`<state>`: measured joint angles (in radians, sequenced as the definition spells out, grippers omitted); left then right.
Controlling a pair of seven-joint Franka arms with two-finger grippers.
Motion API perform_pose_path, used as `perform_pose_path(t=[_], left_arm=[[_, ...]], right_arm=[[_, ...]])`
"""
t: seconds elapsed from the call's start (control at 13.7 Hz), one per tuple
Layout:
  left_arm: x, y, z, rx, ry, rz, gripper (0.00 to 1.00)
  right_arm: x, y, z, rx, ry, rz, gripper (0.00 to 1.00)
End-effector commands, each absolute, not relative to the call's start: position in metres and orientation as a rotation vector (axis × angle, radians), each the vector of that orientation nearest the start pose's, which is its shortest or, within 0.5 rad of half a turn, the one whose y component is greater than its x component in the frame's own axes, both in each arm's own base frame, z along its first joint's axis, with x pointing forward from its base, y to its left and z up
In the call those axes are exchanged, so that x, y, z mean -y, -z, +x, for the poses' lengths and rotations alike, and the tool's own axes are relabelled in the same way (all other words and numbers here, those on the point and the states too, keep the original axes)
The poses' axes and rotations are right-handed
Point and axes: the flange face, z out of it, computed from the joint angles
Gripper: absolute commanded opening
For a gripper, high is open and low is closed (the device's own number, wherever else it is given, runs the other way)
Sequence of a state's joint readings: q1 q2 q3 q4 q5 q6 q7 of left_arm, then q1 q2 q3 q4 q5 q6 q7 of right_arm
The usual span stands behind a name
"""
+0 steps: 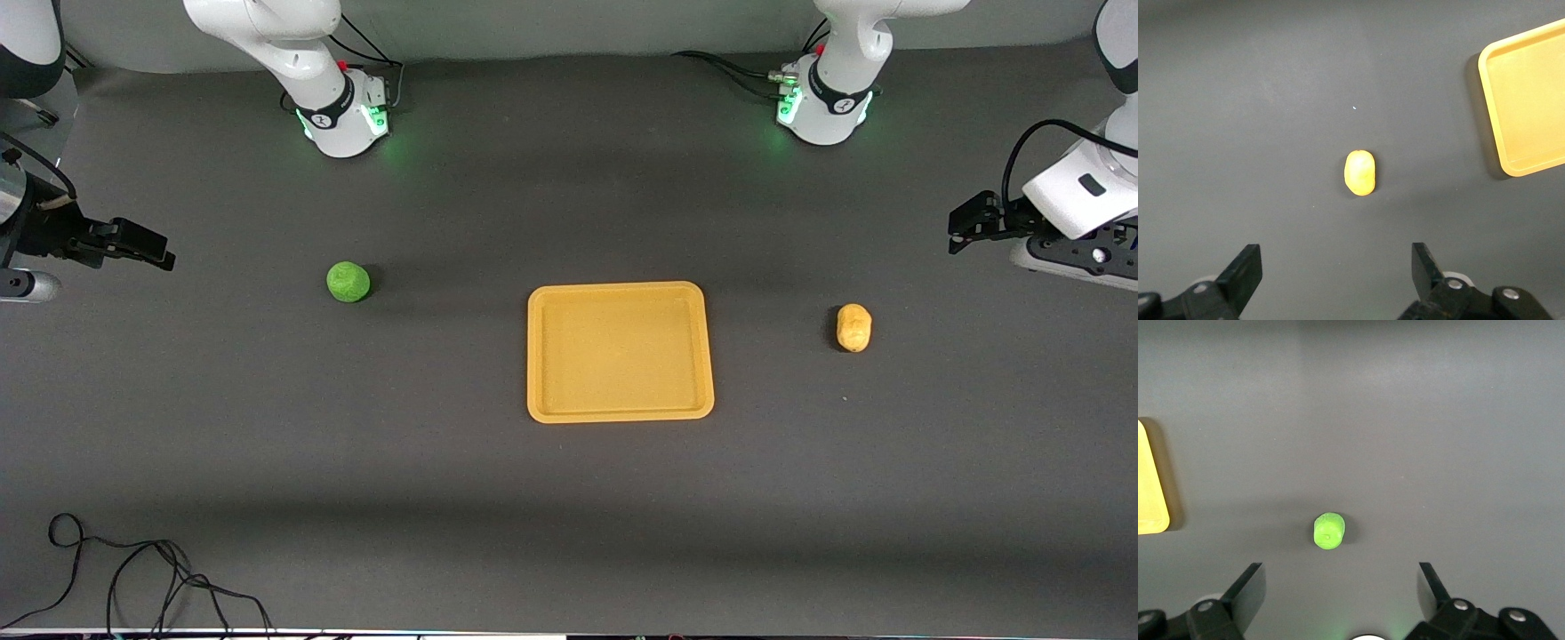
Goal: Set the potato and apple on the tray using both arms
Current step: 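Move the left gripper toward the yellow potato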
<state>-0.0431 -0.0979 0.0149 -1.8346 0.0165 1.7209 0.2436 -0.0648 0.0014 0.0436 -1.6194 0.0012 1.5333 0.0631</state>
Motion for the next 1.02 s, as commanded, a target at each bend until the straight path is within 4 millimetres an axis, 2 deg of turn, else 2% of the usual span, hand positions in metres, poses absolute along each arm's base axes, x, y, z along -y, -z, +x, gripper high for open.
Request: perform_pose_path(t=[0.0, 0.22, 0.36, 0.44, 0.51, 0.58, 0.73, 0.88, 0.95], left_arm=[[0.013, -0.571, 0.53, -0.441, 0.0, -3.099, 1.0], [0.012, -0.567, 0.531, -0.439, 0.003, -3.1, 1.0], [0.012, -0.546, 0.533, -0.437, -0.014, -3.101, 0.99], [0.012, -0.528, 0.53, -0.438, -0.038, -3.102, 0.99], [0.013, -0.495, 0.523, -0.445, -0.121, -3.103, 0.99], [0.014, -0.468, 0.525, -0.454, -0.099, -3.096, 0.98], [0.016, -0.409, 0.538, -0.463, -0.084, -3.095, 0.99], [0.018, -0.359, 0.548, -0.465, -0.162, -3.099, 0.98], [0.023, -0.322, 0.553, -0.477, -0.208, -3.098, 0.96]], right_arm=[[0.01, -0.604, 0.552, -0.112, -0.137, -3.113, 1.0], [0.013, -0.605, 0.552, -0.121, -0.132, -3.111, 1.0], [0.013, -0.604, 0.552, -0.124, -0.134, -3.11, 1.0], [0.013, -0.604, 0.552, -0.119, -0.134, -3.111, 1.0], [0.011, -0.603, 0.552, -0.116, -0.137, -3.111, 1.0], [0.011, -0.604, 0.553, -0.124, -0.132, -3.111, 1.0], [0.009, -0.603, 0.553, -0.119, -0.134, -3.112, 1.0], [0.006, -0.602, 0.551, -0.11, -0.137, -3.112, 1.0], [0.0, -0.602, 0.55, -0.093, -0.14, -3.113, 1.0]])
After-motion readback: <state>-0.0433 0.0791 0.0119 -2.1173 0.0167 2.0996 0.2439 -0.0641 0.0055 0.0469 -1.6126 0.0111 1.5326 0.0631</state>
